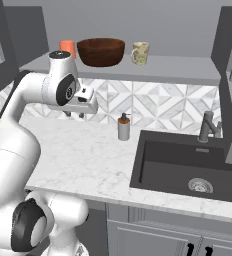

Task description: Gather all objects into one cabinet and sort the glasses and bowls to opposite sides.

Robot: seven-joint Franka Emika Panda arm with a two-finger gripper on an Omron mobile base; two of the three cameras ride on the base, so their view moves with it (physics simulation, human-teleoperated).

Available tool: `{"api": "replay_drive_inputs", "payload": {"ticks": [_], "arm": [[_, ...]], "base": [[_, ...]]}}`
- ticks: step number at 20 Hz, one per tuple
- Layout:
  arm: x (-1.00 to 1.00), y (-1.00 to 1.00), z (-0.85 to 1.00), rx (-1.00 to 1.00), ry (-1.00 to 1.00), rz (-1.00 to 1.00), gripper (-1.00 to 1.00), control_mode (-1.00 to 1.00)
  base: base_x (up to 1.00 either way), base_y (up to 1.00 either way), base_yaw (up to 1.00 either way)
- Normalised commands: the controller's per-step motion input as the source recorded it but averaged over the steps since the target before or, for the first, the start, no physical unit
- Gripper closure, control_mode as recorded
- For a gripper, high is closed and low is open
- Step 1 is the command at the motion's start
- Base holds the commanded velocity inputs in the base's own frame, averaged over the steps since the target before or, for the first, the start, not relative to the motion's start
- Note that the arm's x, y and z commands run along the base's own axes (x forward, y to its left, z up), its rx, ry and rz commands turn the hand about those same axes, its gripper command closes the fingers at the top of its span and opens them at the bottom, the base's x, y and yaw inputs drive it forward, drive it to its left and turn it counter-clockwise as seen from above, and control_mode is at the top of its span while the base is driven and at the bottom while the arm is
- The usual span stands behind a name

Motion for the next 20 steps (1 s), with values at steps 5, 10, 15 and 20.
{"api": "replay_drive_inputs", "payload": {"ticks": [5,10,15,20], "arm": [[-0.54,-0.06,0.0,0.0,-0.02,-0.04,-1.0,-1.0],[-1.0,-0.29,0.01,0.01,-0.19,-0.06,-1.0,-1.0],[-0.82,-0.03,0.39,0.0,-0.09,-0.03,-1.0,-1.0],[-0.6,0.07,0.74,0.0,-0.03,-0.04,-1.0,-1.0]], "base": [[0.0,0.0,0.0],[0.0,0.0,0.0],[0.0,0.0,0.0],[0.0,0.0,0.0]]}}
